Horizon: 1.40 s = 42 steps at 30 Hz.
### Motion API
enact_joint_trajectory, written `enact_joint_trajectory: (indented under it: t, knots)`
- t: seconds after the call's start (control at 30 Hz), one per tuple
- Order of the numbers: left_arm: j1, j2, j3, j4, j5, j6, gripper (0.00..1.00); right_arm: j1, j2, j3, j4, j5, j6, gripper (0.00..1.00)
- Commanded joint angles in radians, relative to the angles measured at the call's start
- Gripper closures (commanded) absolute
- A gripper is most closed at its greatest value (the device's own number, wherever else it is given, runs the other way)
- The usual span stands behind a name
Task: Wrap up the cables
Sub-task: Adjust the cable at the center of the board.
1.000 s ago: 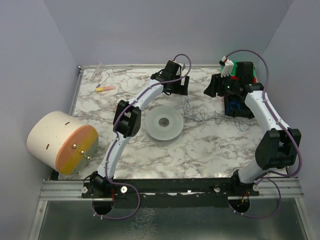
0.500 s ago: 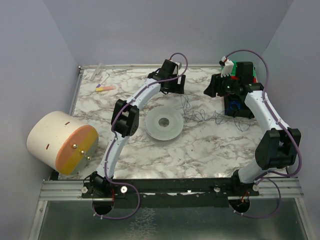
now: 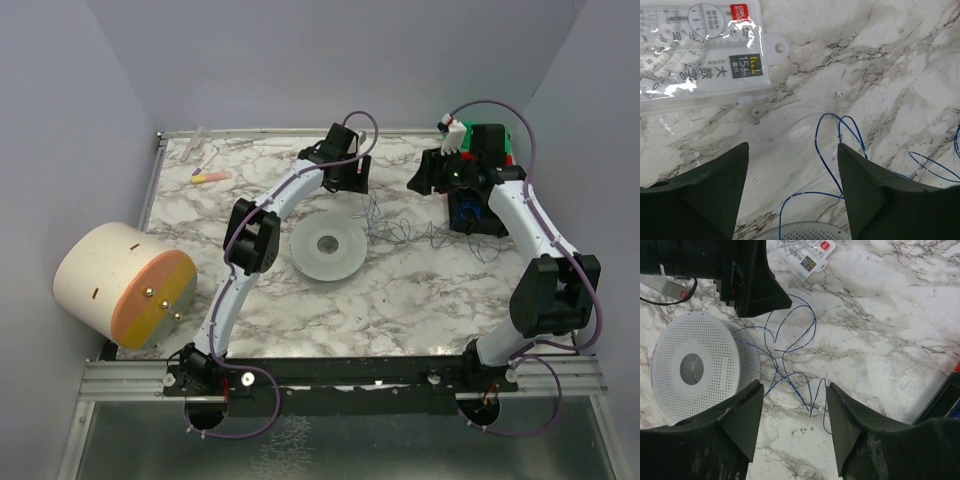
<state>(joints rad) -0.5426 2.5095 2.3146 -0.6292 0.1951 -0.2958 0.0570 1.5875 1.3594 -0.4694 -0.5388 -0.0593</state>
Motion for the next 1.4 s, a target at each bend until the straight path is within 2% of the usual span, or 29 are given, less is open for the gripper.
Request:
enact_joint_trajectory:
  t: [0.0,0.13,0.4,0.5,0.57,0.6,0.7,0.83,1.0,1.07,1.13,1.27,1.37]
  knots:
    - [-0.027,0.017,0.025,0.001,0.043,0.004,0.29,-0.006,0.017,-0.003,0.002,-0.003,-0.011,0.42]
    - [-0.03,0.026,0.021,-0.001,0.032,0.003,0.33,-0.007,0.015,-0.003,0.002,-0.003,-0.011,0.42]
    - [-0.035,0.031,0.033,-0.001,0.001,0.003,0.58,-0.006,0.01,-0.003,0.002,-0.005,-0.01,0.42]
    - [-0.037,0.037,0.048,-0.001,-0.017,0.007,0.76,-0.006,0.009,-0.005,0.003,-0.005,-0.01,0.42]
    - [-0.038,0.044,0.066,-0.001,-0.026,0.013,0.98,-0.006,0.009,-0.005,0.004,-0.006,-0.01,0.42]
    - [-0.038,0.046,0.079,-0.002,-0.031,0.022,1.0,-0.006,0.009,-0.005,0.004,-0.006,-0.01,0.42]
    - [-0.049,0.028,0.122,0.0,-0.032,0.069,1.0,-0.006,0.009,-0.006,0.003,-0.015,-0.02,0.42]
    - [-0.067,-0.064,0.123,0.04,0.066,0.144,1.0,-0.006,0.009,-0.009,0.002,-0.057,-0.045,0.42]
    - [-0.12,-0.259,-0.017,0.109,0.168,0.261,1.0,-0.007,-0.006,-0.03,0.025,-0.114,-0.07,0.41]
    - [-0.146,-0.329,-0.091,0.138,0.166,0.286,1.0,-0.009,-0.02,-0.042,0.044,-0.114,-0.063,0.4]
    - [-0.164,-0.392,-0.162,0.177,0.166,0.288,1.0,-0.017,-0.025,-0.045,0.05,-0.126,-0.048,0.39]
    - [-0.18,-0.45,-0.211,0.183,0.197,0.26,1.0,-0.044,-0.036,-0.057,0.06,-0.175,-0.078,0.39]
    - [-0.184,-0.483,-0.242,0.184,0.203,0.26,1.0,-0.051,-0.063,-0.086,0.069,-0.293,-0.139,0.39]
